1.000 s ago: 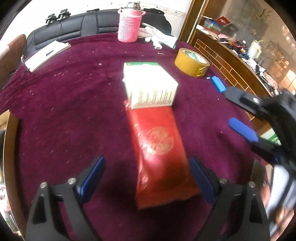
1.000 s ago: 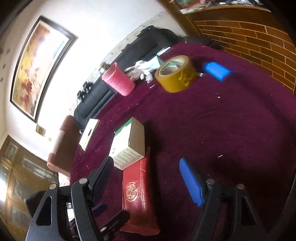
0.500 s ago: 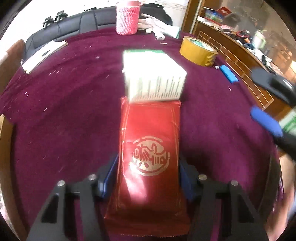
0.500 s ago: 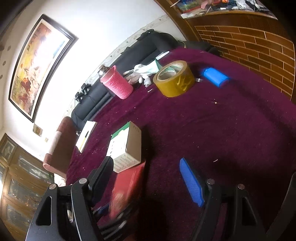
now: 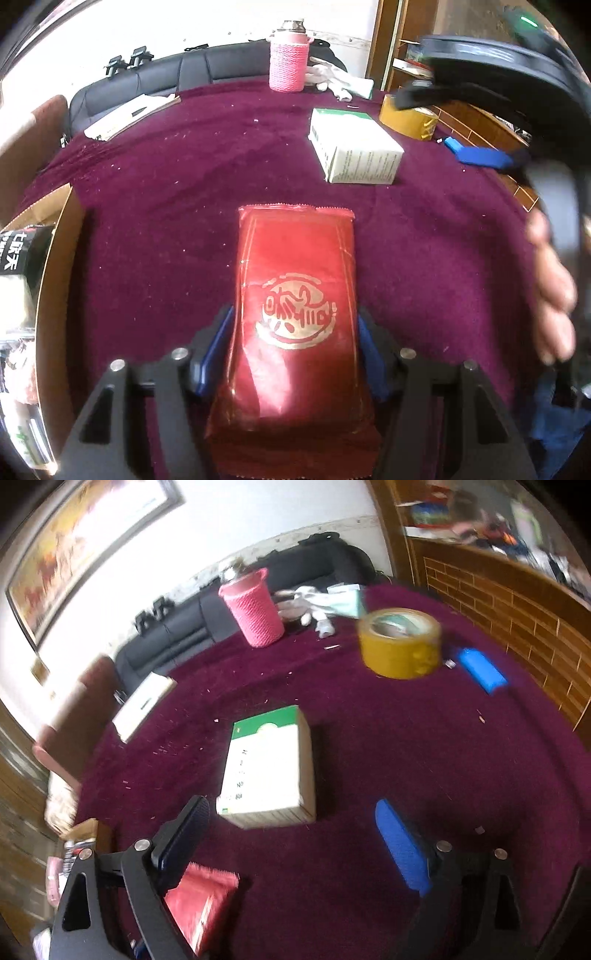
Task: Organize objects
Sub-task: 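Grasp the red foil packet with the left gripper while the right gripper grasps the white-green medicine box, then hold the red packet and medicine box and carry them toward the tray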
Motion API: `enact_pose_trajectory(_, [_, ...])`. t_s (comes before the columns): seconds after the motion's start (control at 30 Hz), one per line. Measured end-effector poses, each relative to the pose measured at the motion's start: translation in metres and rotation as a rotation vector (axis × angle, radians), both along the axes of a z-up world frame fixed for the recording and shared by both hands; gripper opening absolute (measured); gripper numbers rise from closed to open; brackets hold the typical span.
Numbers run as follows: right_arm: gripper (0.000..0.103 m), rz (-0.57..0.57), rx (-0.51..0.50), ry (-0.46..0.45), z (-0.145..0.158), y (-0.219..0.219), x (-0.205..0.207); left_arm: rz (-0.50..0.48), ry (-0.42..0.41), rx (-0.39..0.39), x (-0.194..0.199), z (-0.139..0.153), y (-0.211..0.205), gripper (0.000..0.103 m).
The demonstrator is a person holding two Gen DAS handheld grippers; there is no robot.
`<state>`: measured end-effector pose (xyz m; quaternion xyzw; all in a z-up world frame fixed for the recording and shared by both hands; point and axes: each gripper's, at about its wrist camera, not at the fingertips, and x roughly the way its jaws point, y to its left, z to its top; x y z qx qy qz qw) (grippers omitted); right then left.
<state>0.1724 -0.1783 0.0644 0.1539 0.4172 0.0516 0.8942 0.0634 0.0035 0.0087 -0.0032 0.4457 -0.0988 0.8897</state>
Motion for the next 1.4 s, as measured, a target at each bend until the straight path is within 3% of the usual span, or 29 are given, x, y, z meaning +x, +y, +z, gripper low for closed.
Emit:
enact_pose_trajectory(0.13, [0.094,0.012,-0.129,0.059,-0.014,0.034,0.031,-0.002,0.002,-0.019,-0.002,0.0,0.005,0.062])
enact_pose_trajectory(0.27, [0.094,0.017,-0.196,0.096,-0.031,0.052,0.052,0.001,-0.001,-0.016,-0.003,0.0,0.004,0.062])
enact_pose_trajectory(0.33, [0.089,0.017,-0.221,0.099,-0.039,0.054,0.055,0.0,-0.002,-0.013,-0.002,0.0,0.004,0.063])
enact_pose_trajectory(0.37, [0.076,0.012,-0.236,0.103,-0.041,0.056,0.055,0.0,-0.003,-0.011,-0.002,0.0,0.003,0.063])
enact_pose_trajectory(0.4, [0.076,0.009,-0.252,0.103,-0.042,0.055,0.054,-0.001,-0.004,-0.004,-0.002,0.0,0.002,0.063])
enact_pose_trajectory(0.53, [0.076,0.035,-0.216,0.099,-0.038,0.04,0.034,-0.01,-0.007,0.009,-0.002,-0.001,-0.001,0.066])
enact_pose_trajectory(0.67, [0.076,0.087,-0.174,0.084,-0.033,0.026,-0.013,-0.024,-0.008,0.027,-0.002,-0.003,-0.008,0.076])
enact_pose_trajectory(0.8, [0.076,0.125,-0.194,0.066,-0.038,0.019,-0.06,-0.041,-0.005,0.059,0.0,-0.005,-0.018,0.088])
enact_pose_trajectory(0.87, [0.076,0.13,-0.195,0.069,-0.043,0.016,-0.069,-0.041,-0.003,0.07,0.001,-0.006,-0.019,0.088])
enact_pose_trajectory(0.93, [0.076,0.114,-0.206,0.05,-0.044,0.014,-0.07,-0.028,-0.009,0.083,0.001,-0.005,-0.018,0.082])
enact_pose_trajectory(1.0, [0.076,0.119,-0.208,0.033,-0.045,0.015,-0.067,-0.01,-0.03,0.091,0.001,-0.003,-0.013,0.061])
enact_pose_trajectory(1.3, [0.076,0.153,-0.149,-0.007,-0.042,0.01,-0.071,-0.004,-0.035,0.068,-0.005,0.001,-0.005,0.055])
enact_pose_trajectory(1.4, [0.076,0.184,-0.175,-0.02,-0.041,0.02,-0.075,0.013,-0.034,0.072,-0.004,0.0,-0.002,0.055])
